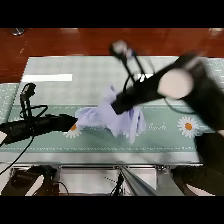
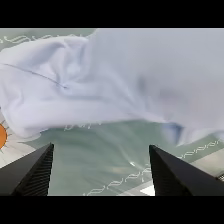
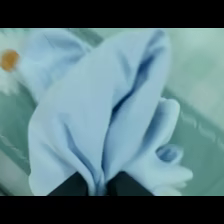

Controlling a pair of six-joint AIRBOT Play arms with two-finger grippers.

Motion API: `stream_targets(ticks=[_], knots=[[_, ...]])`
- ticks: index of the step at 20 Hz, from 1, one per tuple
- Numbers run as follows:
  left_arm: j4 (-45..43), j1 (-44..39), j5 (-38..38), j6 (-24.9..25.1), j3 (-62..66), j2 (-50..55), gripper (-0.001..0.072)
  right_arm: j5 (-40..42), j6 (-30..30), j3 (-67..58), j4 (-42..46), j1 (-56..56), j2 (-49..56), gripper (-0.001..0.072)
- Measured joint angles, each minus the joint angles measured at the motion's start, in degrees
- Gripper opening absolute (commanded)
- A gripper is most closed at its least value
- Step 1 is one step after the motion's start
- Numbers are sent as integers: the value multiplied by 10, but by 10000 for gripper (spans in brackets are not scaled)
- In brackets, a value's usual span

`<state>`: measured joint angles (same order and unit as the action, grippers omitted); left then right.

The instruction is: Fold the shirts.

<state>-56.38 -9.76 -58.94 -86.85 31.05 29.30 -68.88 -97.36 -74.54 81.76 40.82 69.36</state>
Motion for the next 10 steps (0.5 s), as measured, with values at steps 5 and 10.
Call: stream_targets(ticks=[5, 10], knots=[[0, 0, 5, 0, 0, 5, 703, 87, -37, 157, -38, -93, -1, 624], [-50, 41, 2, -34, 0, 44, 703, 52, 17, 158, -45, -319, -57, 618]])
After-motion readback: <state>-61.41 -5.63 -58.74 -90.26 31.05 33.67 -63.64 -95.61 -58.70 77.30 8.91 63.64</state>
